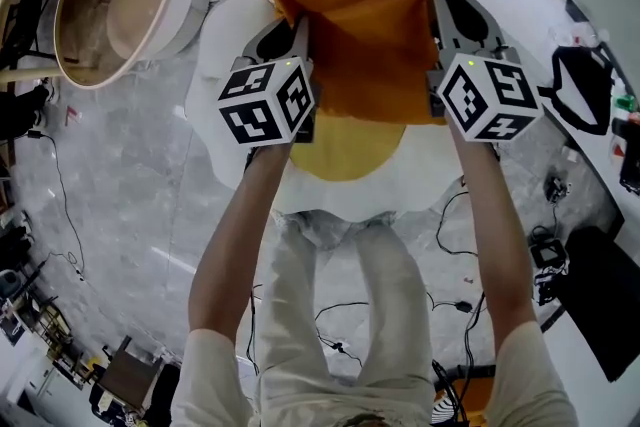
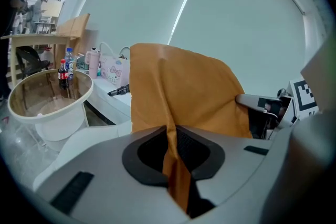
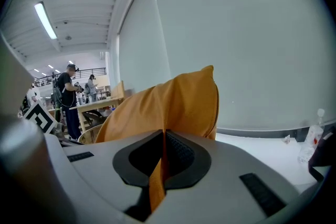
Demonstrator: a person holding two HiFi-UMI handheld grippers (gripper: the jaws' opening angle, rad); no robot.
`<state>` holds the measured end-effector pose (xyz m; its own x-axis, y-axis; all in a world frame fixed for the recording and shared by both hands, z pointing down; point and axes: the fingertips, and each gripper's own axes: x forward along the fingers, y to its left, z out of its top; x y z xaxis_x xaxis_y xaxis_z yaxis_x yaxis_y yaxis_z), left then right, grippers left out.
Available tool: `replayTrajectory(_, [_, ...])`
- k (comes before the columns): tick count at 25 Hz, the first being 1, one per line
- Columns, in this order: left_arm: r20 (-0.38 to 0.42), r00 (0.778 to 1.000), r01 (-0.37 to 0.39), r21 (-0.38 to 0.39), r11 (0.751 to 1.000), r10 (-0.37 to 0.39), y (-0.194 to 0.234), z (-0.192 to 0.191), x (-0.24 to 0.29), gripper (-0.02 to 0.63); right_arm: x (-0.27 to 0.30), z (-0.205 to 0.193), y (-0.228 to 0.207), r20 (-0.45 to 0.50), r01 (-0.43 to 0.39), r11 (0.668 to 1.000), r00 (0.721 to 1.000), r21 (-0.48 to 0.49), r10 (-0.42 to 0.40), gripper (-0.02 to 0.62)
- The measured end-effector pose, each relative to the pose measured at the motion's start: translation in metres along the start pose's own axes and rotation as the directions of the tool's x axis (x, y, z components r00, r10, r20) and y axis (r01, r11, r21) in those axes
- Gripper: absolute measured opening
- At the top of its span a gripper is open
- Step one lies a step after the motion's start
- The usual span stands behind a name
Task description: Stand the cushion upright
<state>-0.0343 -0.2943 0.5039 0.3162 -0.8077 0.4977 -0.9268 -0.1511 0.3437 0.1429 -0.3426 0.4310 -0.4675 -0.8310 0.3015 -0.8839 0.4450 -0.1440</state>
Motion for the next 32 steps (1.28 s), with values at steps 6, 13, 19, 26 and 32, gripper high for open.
replayTrajectory(6, [0.003, 1.000, 0.019, 0.016, 1.000, -0.019, 0.007, -0.010, 0.032, 0.049, 0.020, -0.021, -0.020, -0.032, 0.024, 0.999, 0.999, 0.034, -0.023, 0.032])
replayTrajectory(13, [-0.019, 1.000, 0.009, 0.017, 1.000, -0.009, 0.003, -0.022, 0.040, 0.049, 0.024, -0.038, -0.032, -0.064, 0.048, 0.997, 0.997, 0.055, -0.044, 0.032])
replayTrajectory(19, [-0.062, 0.998, -0.026, 0.041, 0.999, 0.029, 0.004, -0.052, 0.032, 0.050, 0.006, -0.063, -0.024, -0.130, 0.068, 0.998, 0.989, -0.016, -0.069, 0.032])
replayTrajectory(26, [-0.051, 0.998, -0.034, 0.038, 0.999, 0.036, 0.007, -0.067, 0.025, 0.089, -0.009, -0.080, -0.020, -0.143, 0.086, 0.996, 0.986, -0.002, -0.086, 0.034])
replayTrajectory(32, [-0.040, 0.998, -0.039, 0.066, 0.997, 0.042, 0.006, -0.067, 0.013, 0.146, -0.021, -0.077, -0.025, -0.118, 0.125, 0.992, 0.985, 0.004, -0.123, 0.113])
